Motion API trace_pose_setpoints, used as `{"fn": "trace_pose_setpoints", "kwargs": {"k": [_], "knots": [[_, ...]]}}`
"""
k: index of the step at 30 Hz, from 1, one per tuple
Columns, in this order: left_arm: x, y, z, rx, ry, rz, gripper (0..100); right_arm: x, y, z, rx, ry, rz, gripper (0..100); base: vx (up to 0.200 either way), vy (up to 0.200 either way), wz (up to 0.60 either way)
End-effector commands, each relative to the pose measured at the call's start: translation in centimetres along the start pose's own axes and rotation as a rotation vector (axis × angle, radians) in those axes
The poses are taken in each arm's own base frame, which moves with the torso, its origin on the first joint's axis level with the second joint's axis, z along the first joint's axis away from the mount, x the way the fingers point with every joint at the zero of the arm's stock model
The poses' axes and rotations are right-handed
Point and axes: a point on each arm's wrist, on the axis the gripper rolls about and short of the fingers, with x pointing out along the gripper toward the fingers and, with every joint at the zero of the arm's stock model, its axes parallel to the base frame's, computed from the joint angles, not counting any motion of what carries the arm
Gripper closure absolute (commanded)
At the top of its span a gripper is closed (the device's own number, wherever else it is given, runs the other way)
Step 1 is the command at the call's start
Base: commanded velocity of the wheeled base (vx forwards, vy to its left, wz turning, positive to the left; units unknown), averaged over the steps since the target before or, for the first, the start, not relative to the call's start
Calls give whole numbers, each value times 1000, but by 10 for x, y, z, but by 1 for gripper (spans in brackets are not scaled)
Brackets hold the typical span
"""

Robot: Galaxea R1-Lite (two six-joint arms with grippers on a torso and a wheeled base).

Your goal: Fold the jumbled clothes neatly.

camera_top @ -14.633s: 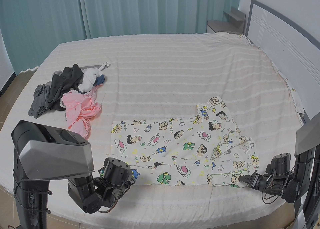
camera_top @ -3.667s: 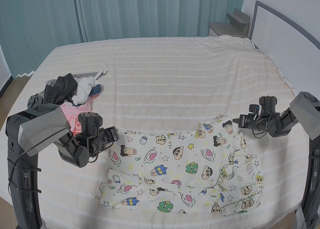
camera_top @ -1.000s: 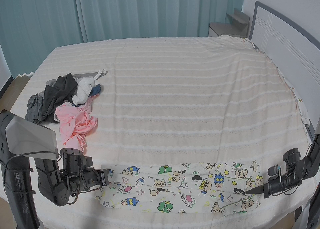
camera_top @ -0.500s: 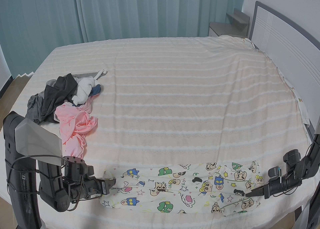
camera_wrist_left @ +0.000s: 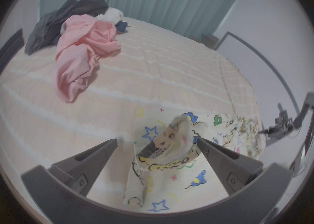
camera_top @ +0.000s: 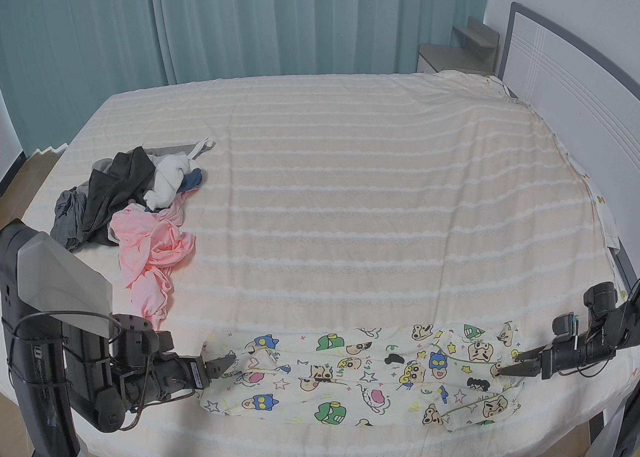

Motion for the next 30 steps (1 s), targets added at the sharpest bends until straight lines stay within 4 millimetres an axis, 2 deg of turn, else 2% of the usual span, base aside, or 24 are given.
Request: {"fn": "trace_pose_setpoints", "kwargs": {"k": [1, 3, 5, 6, 9, 10, 14, 20, 27, 30], "knots": [[-30, -10, 19, -154, -105, -79, 0, -22, 4, 22, -68, -115, -55, 0, 0, 0, 0], [-44, -16, 30, -290, -155, -145, 0, -31, 7, 41, -92, -174, -83, 0, 0, 0, 0], [-48, -17, 32, -319, -161, -159, 0, -32, 7, 44, -93, -183, -87, 0, 0, 0, 0], [-60, -20, 38, -407, -184, -221, 0, -28, 7, 55, -88, -179, -126, 0, 0, 0, 0], [-67, -24, 43, -510, -194, -275, 0, -19, 8, 58, -92, -145, -189, 0, 0, 0, 0], [-72, -26, 46, -576, -189, -317, 0, -10, 7, 59, -97, -108, -233, 0, 0, 0, 0], [-79, -29, 48, -564, -201, -345, 0, 3, 16, 64, -133, -77, -238, 0, 0, 0, 0], [-68, -24, 33, -601, -58, -283, 0, 21, 38, 65, -204, -32, -191, 0, 0, 0, 0], [-56, -20, 25, -647, 18, -268, 0, 21, 39, 58, -194, -6, -200, 0, 0, 0, 0], [-55, -19, 24, -648, 25, -264, 0, 20, 41, 46, -177, 27, -191, 0, 0, 0, 0]]}}
